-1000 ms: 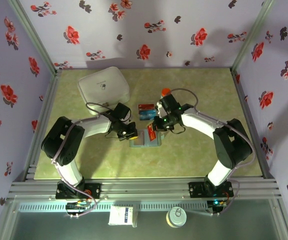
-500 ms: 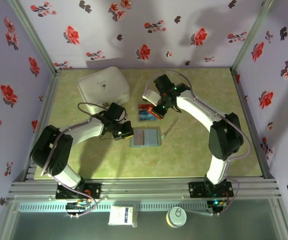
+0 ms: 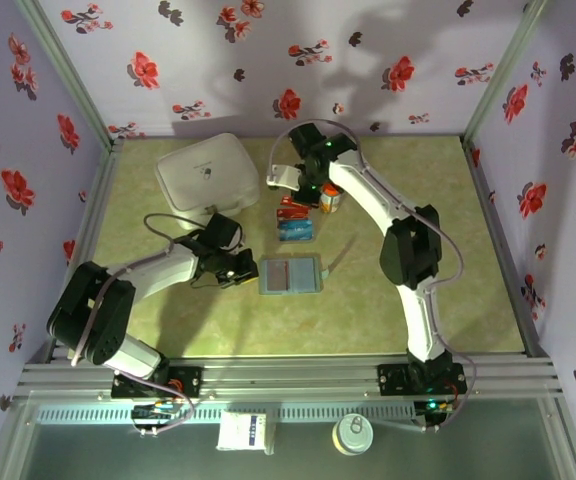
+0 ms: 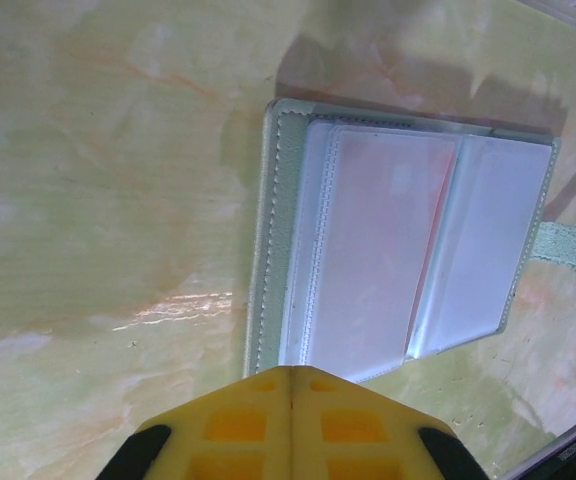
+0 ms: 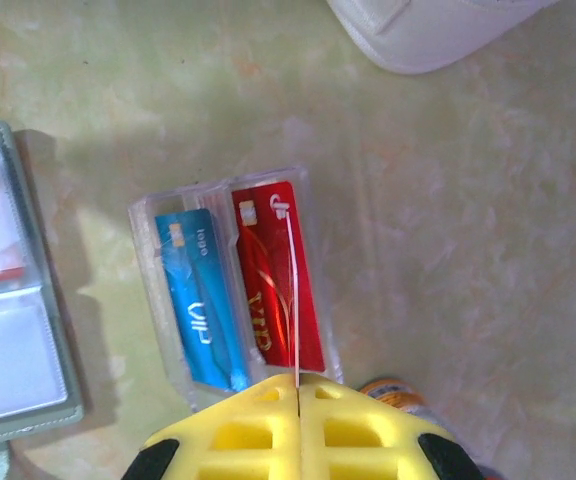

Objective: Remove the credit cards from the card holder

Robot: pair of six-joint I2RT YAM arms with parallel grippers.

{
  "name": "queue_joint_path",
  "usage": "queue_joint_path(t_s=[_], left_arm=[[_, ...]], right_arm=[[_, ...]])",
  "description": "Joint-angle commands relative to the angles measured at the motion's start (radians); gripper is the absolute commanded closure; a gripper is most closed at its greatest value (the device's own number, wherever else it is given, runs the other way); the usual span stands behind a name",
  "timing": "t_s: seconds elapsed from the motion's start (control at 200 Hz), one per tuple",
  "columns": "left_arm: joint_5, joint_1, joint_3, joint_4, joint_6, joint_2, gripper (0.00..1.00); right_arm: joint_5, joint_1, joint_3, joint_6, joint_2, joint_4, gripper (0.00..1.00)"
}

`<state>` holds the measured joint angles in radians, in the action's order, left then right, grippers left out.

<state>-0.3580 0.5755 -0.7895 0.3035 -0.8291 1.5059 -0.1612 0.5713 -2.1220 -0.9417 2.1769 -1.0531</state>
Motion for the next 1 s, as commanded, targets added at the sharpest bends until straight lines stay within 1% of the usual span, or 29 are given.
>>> queue_joint_path(t_s=[0.0,0.245,0.49,0.555,0.63,0.69,0.885,0.995], left_arm=[[0.013,-0.011,0.019,0.014,-0.002,-0.027,0.94],[0.012,-0.019,0.024,0.009,-0.002,-0.023,0.94],[0.007,-0.022,0.021,0.003,-0.001,-0.007,0.94],[0.007,-0.022,0.021,0.001,0.0,-0.004,0.94],[0.004,-0.022,0.017,0.001,0.0,0.003,0.94],[0.002,-0.022,0.015,0.001,-0.001,0.006,0.94],[-0.001,-0.022,0.004,-0.003,0.004,0.013,0.94],[-0.001,-0.022,0.003,-0.005,0.005,0.014,0.94]], right_arm=[[-0.025,-0.008,-0.071,-0.051,0.056,-0.068,1.0],[-0.05,-0.008,-0.127,-0.058,0.12,-0.06,1.0],[-0.044,-0.008,-0.126,-0.053,0.15,-0.078,1.0],[-0.03,-0.008,-0.122,-0.051,0.152,-0.077,0.96],[-0.006,-0.008,-0.119,-0.044,0.152,-0.073,0.88],[0.007,-0.008,-0.118,-0.04,0.147,-0.074,0.84],[0.009,-0.008,-0.07,-0.012,0.094,-0.03,0.82],[0.009,-0.007,-0.018,0.041,0.053,0.021,0.82]])
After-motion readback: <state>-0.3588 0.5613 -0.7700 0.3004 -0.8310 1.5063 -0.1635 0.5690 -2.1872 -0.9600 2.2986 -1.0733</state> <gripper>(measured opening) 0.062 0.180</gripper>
